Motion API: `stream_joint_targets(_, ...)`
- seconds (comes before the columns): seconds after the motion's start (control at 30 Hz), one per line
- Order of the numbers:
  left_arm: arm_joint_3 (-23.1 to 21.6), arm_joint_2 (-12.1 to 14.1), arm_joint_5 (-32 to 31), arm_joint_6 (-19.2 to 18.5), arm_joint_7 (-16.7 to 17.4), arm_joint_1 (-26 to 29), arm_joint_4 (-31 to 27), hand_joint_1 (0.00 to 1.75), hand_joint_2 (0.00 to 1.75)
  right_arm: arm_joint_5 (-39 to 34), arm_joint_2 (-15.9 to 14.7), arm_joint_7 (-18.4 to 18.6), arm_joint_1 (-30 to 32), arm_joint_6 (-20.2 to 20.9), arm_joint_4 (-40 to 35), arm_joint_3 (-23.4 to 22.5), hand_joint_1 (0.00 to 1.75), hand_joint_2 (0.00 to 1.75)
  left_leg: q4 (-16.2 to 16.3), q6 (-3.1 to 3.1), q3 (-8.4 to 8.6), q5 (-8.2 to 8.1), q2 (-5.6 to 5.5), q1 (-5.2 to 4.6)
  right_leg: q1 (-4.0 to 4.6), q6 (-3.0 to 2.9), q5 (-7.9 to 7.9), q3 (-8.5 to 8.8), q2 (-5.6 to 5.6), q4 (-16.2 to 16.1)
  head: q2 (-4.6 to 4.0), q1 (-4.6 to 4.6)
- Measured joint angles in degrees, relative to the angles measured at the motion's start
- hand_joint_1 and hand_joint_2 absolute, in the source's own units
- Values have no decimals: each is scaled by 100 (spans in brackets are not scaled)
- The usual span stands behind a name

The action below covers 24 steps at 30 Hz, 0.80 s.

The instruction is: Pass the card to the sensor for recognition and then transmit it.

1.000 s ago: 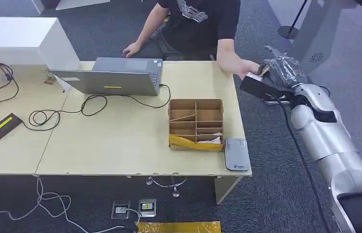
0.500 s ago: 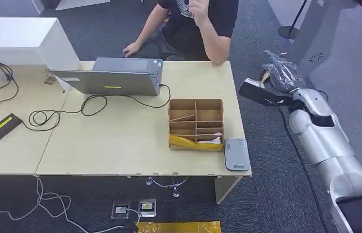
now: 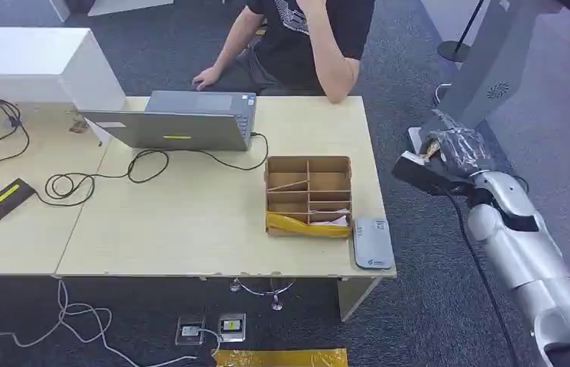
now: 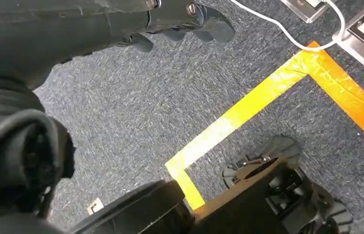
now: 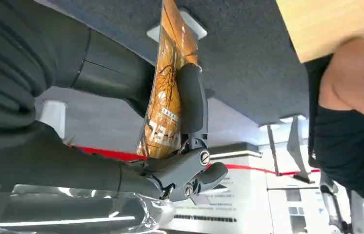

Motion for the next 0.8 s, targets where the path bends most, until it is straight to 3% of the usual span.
stream_joint_targets(0.3, 0, 28, -26, 50, 81, 2, 0, 0, 0, -319, -314, 214, 910, -205, -780, -90, 175, 175, -1, -3, 2, -3, 11, 1, 1, -1, -1, 0, 5, 0, 0, 4)
stream_joint_targets(0.8, 0, 96, -15, 70, 100, -1, 4, 0, 0, -542, -374, 507, 1827, -474, -1591, 70, 175, 175, -2, -3, 0, -3, 12, 0, 1, -1, -1, 1, 5, 1, 0, 2)
